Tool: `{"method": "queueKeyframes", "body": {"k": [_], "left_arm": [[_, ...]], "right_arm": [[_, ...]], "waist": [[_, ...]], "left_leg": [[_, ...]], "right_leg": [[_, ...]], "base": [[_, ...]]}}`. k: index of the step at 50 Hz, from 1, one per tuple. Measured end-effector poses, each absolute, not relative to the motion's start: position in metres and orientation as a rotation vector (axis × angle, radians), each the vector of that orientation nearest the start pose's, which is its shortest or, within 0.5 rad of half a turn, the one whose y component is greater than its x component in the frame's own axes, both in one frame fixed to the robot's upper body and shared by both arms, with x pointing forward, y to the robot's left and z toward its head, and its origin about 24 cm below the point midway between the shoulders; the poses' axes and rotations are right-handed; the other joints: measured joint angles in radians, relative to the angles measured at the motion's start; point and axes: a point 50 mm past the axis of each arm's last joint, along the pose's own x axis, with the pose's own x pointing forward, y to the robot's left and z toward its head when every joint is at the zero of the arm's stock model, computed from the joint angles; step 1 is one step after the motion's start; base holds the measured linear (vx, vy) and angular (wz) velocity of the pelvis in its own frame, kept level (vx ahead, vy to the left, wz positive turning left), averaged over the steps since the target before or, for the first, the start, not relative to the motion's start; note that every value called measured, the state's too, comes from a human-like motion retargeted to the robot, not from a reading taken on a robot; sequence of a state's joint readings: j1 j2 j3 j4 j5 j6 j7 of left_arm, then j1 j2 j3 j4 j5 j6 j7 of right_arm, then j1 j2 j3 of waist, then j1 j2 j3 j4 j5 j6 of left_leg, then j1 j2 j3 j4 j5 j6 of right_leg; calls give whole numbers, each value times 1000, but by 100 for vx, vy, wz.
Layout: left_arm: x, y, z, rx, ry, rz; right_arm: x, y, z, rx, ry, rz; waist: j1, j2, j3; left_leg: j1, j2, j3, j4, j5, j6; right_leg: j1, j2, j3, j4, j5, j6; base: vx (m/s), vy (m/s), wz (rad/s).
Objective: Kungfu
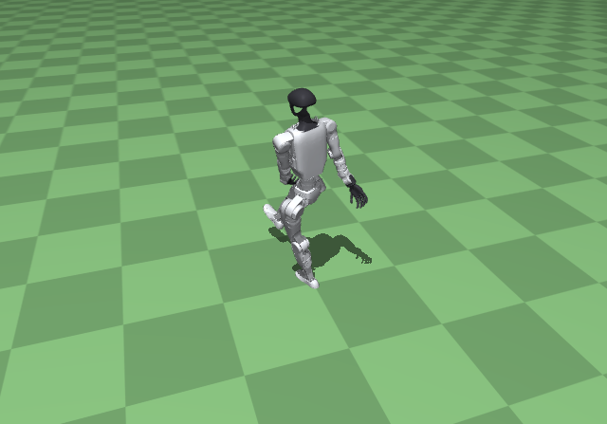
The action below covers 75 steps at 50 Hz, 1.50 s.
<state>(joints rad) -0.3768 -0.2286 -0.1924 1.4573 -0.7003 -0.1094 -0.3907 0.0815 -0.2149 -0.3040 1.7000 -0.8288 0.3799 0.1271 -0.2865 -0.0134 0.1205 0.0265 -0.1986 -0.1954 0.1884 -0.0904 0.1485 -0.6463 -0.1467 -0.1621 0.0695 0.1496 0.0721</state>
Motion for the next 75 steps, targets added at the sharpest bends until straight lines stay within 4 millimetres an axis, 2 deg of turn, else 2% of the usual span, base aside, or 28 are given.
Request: {"method": "queueKeyframes", "body": {"k": [3, 5, 7, 9, 11, 13, 15, 18, 22, 26, 29, 32, 35, 38, 42, 46, 47, 48, 50, 52, 53, 55, 57, 58, 61, 67, 70, 75], "left_arm": [[202, 24, -110, -711, 929, -469], [209, 27, -103, -616, 912, -636], [204, 27, -103, -517, 915, -763], [203, 29, -103, -445, 893, -811], [207, 32, -102, -419, 864, -791], [209, 32, -101, -432, 837, -768], [210, 29, -99, -462, 817, -765], [211, 24, -94, -492, 776, -785], [223, 19, -79, -494, 635, -786], [262, 30, -40, -460, 382, -737], [300, 47, 10, -410, 161, -713], [329, 65, 68, -371, -44, -697], [348, 78, 130, -333, -233, -677], [360, 88, 190, -289, -417, -642], [371, 100, 252, -202, -626, -513], [391, 101, 285, -44, -705, -343], [397, 100, 288, 22, -706, -320], [403, 98, 290, 108, -703, -312], [416, 96, 276, 301, -581, -309], [422, 83, 234, 400, -358, -379], [422, 77, 234, 415, -331, -447], [418, 52, 227, 342, -276, -544], [415, 51, 226, 280, -334, -558], [414, 51, 223, 255, -364, -537], [411, 42, 226, 203, -412, -502], [414, 53, 216, 149, -317, -587], [414, 56, 221, 118, -311, -620], [414, 64, 220, 65, -298, -682]], "right_arm": [[-197, -223, -111, -258, 2486, 344], [-250, -208, -82, -173, 2562, 330], [-290, -189, -53, -77, 2620, 250], [-317, -173, -28, 27, 2676, 132], [-332, -163, -12, 133, 2706, -9], [-336, -154, -7, 237, 2691, -155], [-331, -149, -14, 318, 2632, -275], [-308, -155, -42, 367, 2476, -323], [-251, -176, -95, 275, 2189, -200], [-169, -219, -137, -13, 1832, -45], [-98, -255, -143, -225, 1524, 13], [-20, -278, -124, -325, 1199, 68], [51, -283, -89, -365, 884, 112], [111, -275, -49, -403, 589, 124], [178, -256, -2, -472, 210, 17], [237, -259, 40, -498, -124, -262], [251, -264, 47, -494, -175, -333], [265, -270, 54, -489, -205, -400], [291, -282, 60, -504, -223, -486], [298, -315, 53, -567, -147, -557], [303, -327, 51, -546, -64, -610], [304, -335, 27, -380, 276, -701], [292, -342, 11, -163, 445, -590], [285, -351, 10, -82, 426, -556], [279, -375, 30, 48, 305, -657], [266, -400, 46, -29, 197, -751], [255, -418, 57, -61, 170, -748], [239, -440, 80, -128, 59, -736]], "waist": [[-68, 17, 24], [-116, 25, 12], [-123, 21, -21], [-117, 4, -52], [-108, -16, -75], [-98, -31, -94], [-88, -39, -109], [-68, -36, -134], [-37, -10, -183], [-27, 28, -224], [-10, 55, -233], [-13, 76, -247], [-18, 98, -256], [-28, 111, -255], [-61, 113, -235], [-97, 101, -160], [-103, 91, -137], [-107, 71, -108], [-107, 26, -122], [-30, 62, -230], [-8, 27, -211], [4, 39, -167], [-66, 33, -161], [-104, 47, -166], [-127, 55, -153], [-159, 109, -129], [-177, 111, -128], [-181, 119, -113]], "left_leg": [[14, 12, -25, -7, 2, 0], [15, 25, -44, -12, -2, -3], [12, 21, -60, -13, -12, -1], [8, 12, -70, -12, -23, -7], [3, 4, -64, -12, -35, -18], [-6, -3, -51, -12, -47, -27], [-21, -9, -36, -8, -60, -30], [-39, -18, -27, -11, -83, -12], [-71, -17, 5, -14, -127, 22], [-107, -21, 25, 6, -177, 33], [-108, -22, 35, 15, -208, 36], [-100, -31, 14, 25, -232, 33], [-80, -35, -29, 37, -249, 28], [-46, -37, -79, 49, -263, 22], [14, -21, -132, 77, -276, 13], [100, 26, -174, 123, -310, 11], [127, 39, -181, 139, -325, 13], [160, 48, -183, 159, -346, 18], [181, 55, -180, 189, -385, 26], [74, 69, -190, 263, -403, 20], [70, 43, -186, 269, -383, 4], [43, 100, -126, 283, -349, -32], [-20, 167, -88, 305, -314, -104], [-62, 206, -80, 316, -296, -140], [-125, 296, 78, 225, -212, -242], [-123, 465, 528, 20, -99, -397], [-154, 446, 701, -67, -21, -410], [-214, 403, 663, -138, 80, -410]], "right_leg": [[-60, 14, 40, 73, 10, -49], [-81, 29, 61, 108, 38, -44], [-77, 55, 82, 115, 68, -15], [-66, 78, 100, 117, 55, 7], [-47, 94, 97, 123, 42, 11], [-24, 96, 70, 136, 27, 25], [2, 92, 31, 161, -5, 44], [28, 105, 12, 229, -7, 62], [24, 120, -3, 343, -29, 98], [-12, 94, -19, 441, -67, 115], [-46, 75, -10, 486, -82, 103], [-87, 42, 4, 502, -82, 92], [-122, 14, 35, 490, -70, 70], [-149, -17, 88, 459, -55, 51], [-123, -73, 203, 371, -52, 23], [14, -132, 316, 272, -119, -32], [69, -149, 326, 245, -132, -24], [136, -171, 317, 215, -140, 17], [163, -247, 191, 231, -72, 50], [-53, -176, 271, 472, -146, 2], [-99, -203, 278, 527, -183, -10], [-119, -230, 212, 648, -293, -38], [-117, -265, 131, 705, -345, -59], [-111, -285, 77, 713, -353, -65], [-131, -319, 13, 767, -414, -86], [-107, -348, -127, 806, -499, -123], [-125, -427, -162, 827, -512, -118], [-122, -500, -197, 875, -555, -121]], "base": [[-4, -9, 65], [7, -23, 29], [16, -30, -12], [10, -29, -49], [2, -29, -64], [-2, -23, -60], [-2, -26, -58], [-2, -23, -70], [0, -16, -72], [7, -20, -39], [10, -19, -23], [20, -31, 33], [25, -39, 69], [30, -55, 100], [25, -56, 149], [13, -69, 176], [7, -68, 172], [8, -78, 153], [11, -95, 111], [1, -104, 37], [-39, -70, 57], [-53, -51, 138], [-31, -92, 247], [-31, -83, 267], [-48, -58, 197], [-27, -26, 130], [-27, -2, 158], [-20, 5, 132]]}}
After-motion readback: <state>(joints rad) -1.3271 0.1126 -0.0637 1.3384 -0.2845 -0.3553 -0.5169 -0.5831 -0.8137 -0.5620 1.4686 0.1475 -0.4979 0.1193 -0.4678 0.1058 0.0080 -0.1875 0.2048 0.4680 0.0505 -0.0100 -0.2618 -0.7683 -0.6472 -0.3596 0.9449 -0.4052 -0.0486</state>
